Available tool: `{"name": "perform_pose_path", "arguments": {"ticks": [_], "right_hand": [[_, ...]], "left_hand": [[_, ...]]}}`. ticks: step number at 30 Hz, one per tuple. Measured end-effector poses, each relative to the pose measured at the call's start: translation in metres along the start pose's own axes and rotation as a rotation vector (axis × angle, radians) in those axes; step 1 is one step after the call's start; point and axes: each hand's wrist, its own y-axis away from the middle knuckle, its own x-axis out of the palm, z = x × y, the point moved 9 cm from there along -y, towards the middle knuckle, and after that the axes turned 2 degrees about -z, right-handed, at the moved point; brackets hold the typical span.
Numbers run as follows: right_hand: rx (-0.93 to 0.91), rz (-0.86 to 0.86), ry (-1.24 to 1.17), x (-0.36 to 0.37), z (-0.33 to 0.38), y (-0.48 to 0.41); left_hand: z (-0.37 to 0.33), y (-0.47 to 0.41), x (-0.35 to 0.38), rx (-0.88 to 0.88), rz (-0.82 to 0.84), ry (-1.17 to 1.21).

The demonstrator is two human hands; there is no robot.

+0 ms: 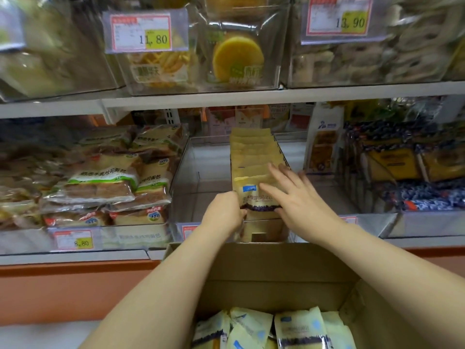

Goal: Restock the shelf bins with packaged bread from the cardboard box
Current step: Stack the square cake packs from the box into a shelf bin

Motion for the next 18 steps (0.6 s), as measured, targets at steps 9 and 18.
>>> {"name": "perform_pose_path", "arguments": {"ticks": [9, 18], "right_hand": [[-0.126, 0.03, -0.285, -0.018, 0.03, 0.081], [0.347, 1.09, -0.074, 0.156, -0.011, 0.19]], "left_hand": [[0.008, 0.099, -0.053, 0.179, -0.258, -0.034], [0.048, 0.135, -0.002, 0.159, 0.018, -0.173]]}}
